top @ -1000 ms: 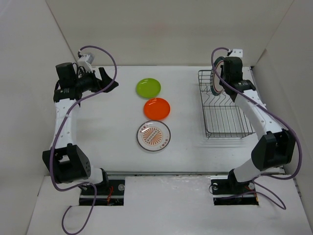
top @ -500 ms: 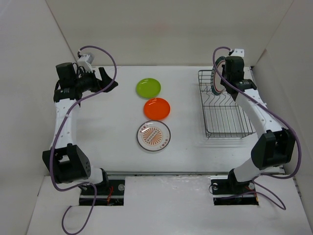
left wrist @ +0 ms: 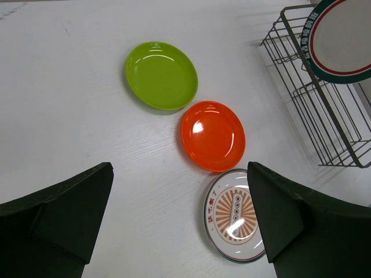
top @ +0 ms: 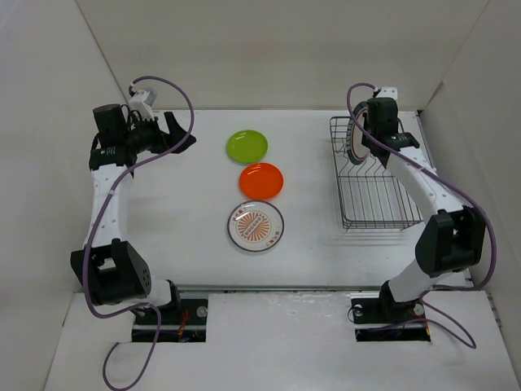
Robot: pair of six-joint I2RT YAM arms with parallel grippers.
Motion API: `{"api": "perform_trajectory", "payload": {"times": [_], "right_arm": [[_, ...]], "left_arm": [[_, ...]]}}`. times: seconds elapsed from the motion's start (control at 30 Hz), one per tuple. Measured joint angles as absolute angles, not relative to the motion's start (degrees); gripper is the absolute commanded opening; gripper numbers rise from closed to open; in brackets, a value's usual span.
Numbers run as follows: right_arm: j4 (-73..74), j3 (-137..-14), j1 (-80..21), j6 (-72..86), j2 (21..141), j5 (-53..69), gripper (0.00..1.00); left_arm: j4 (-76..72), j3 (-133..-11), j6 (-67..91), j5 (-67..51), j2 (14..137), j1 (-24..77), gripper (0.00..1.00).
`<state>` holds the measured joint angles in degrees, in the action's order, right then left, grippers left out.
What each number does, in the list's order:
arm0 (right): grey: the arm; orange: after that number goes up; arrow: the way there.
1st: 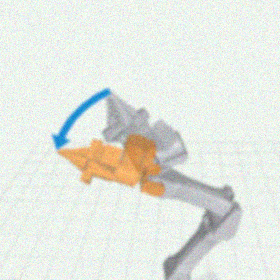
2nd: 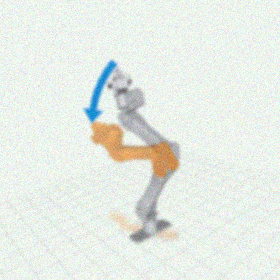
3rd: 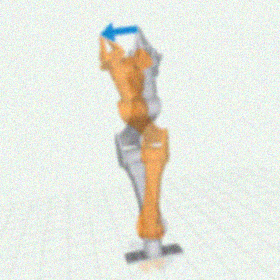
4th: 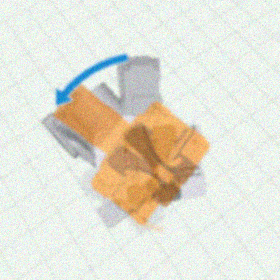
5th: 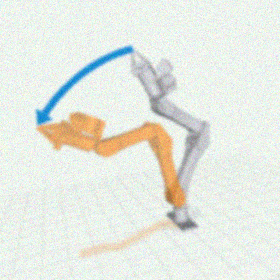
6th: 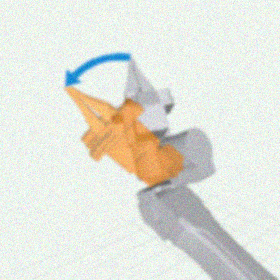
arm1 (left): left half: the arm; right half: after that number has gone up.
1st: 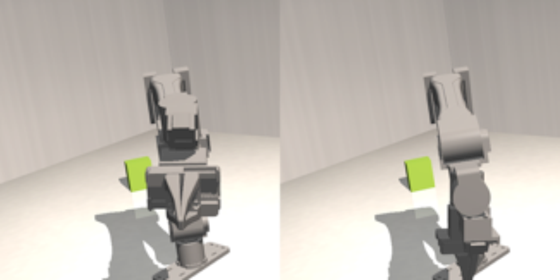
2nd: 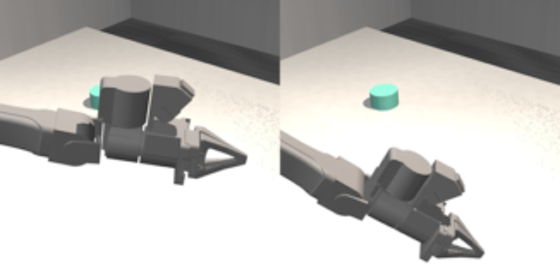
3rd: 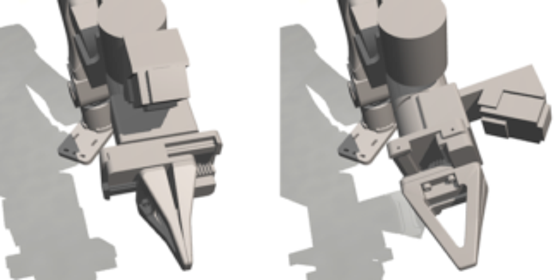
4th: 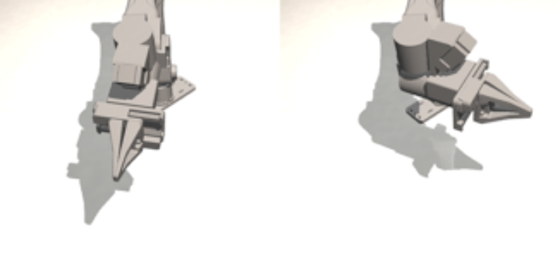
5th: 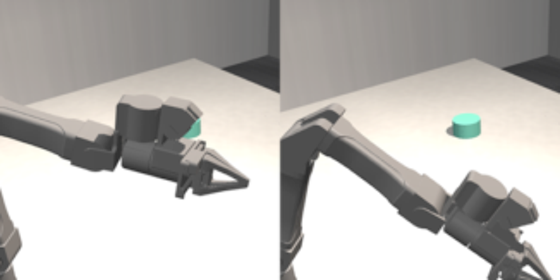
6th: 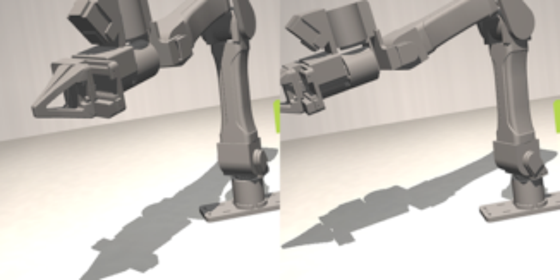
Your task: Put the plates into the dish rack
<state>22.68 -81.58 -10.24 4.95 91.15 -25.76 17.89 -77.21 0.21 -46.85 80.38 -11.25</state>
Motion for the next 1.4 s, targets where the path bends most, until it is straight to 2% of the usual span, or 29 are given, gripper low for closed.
{"api": "perform_trajectory", "payload": {"times": [0.27, 0.57, 0.63, 0.67, 0.87, 0.97, 1.0, 1.07, 1.4], "right_arm": [[23.8, -81.6, -11.4, 5.3, 93.7, -26.3, 0.02], [24.6, -81.6, -12.1, 6.2, 95.0, -27.2, 0.21], [24.5, -81.6, -12.2, 6.3, 95.0, -27.5, 0.28], [24.5, -81.6, -12.2, 6.3, 95.0, -27.5, 0.34], [24.8, -82.3, -12.2, 6.4, 95.0, -28.1, 0.37], [25.6, -83.5, -12.2, 6.6, 94.7, -28.5, 0.72], [25.8, -83.7, -12.2, 6.7, 94.2, -28.8, 0.89], [26.7, -84.0, -12.2, 6.5, 92.7, -29.3, 1.00], [27.2, -84.2, -14.1, 6.4, 77.9, -20.0, 1.00]], "left_arm": [[18.0, -77.2, 0.2, -46.4, 80.4, -11.2, 1.00], [19.9, -77.3, -0.6, -46.0, 80.8, -11.2, 1.00], [20.2, -77.3, -1.3, -45.8, 81.0, -11.2, 1.00], [20.5, -77.3, -1.7, -45.7, 81.2, -11.2, 1.00], [21.0, -77.1, -4.4, -45.5, 82.7, -11.2, 1.00], [21.1, -75.2, -5.9, -46.6, 84.1, -11.0, 1.00], [21.2, -74.3, -6.6, -47.0, 84.8, -10.9, 1.00], [22.2, -72.3, -8.3, -48.2, 86.6, -10.1, 1.00], [27.8, -64.1, -17.5, -52.9, 97.2, -2.1, 1.00]]}}
